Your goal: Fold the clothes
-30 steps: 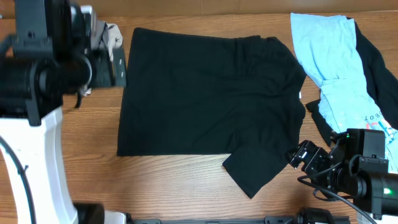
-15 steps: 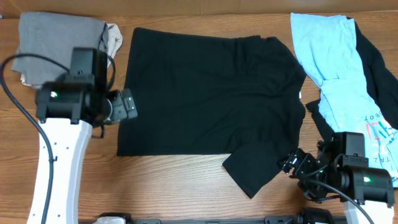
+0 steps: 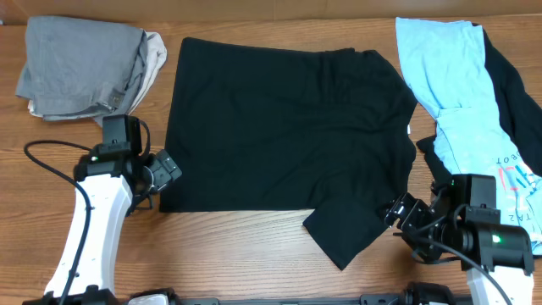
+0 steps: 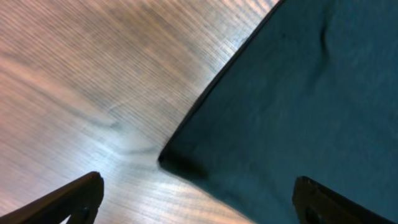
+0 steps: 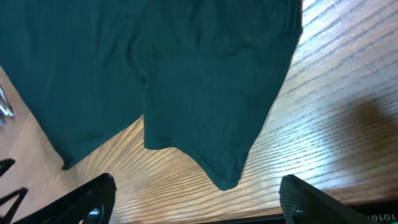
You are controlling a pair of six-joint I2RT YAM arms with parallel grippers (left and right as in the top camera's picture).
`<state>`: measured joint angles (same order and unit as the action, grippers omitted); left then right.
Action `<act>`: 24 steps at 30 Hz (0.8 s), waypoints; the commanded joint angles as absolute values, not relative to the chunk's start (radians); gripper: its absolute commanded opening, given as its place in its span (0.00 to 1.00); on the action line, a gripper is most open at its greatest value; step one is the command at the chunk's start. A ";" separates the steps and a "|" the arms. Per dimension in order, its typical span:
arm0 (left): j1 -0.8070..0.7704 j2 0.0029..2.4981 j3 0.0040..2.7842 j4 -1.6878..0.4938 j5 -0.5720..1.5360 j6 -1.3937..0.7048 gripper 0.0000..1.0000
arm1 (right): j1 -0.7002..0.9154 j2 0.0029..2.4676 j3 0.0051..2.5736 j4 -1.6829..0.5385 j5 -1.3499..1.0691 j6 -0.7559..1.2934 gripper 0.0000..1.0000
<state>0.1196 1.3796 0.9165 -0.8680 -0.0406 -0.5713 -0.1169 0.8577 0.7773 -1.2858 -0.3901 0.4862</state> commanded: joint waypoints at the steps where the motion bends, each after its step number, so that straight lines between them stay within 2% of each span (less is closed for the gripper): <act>1: 0.122 1.406 0.859 -0.794 0.000 -0.596 0.97 | -0.111 0.908 0.783 -1.268 -0.395 0.455 0.85; 5: 0.122 1.470 0.799 -0.695 0.010 -0.682 0.95 | -0.111 0.998 0.826 -1.258 -0.395 0.437 0.85; 17: 0.122 1.638 0.778 -0.653 0.074 -0.862 0.68 | -0.111 1.137 0.939 -1.260 -0.354 0.414 0.86; 21: 0.122 1.638 0.780 -0.665 0.080 -0.861 0.65 | -0.111 1.139 0.939 -1.261 -0.340 0.411 0.86; 24: 0.125 1.637 0.805 -0.702 0.101 -0.843 0.71 | -0.111 1.139 0.939 -1.260 -0.334 0.411 0.86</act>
<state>0.1207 1.6032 0.8043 -0.6762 0.0376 -0.8284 -0.1169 1.1385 0.9104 -1.2644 -0.3523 0.4179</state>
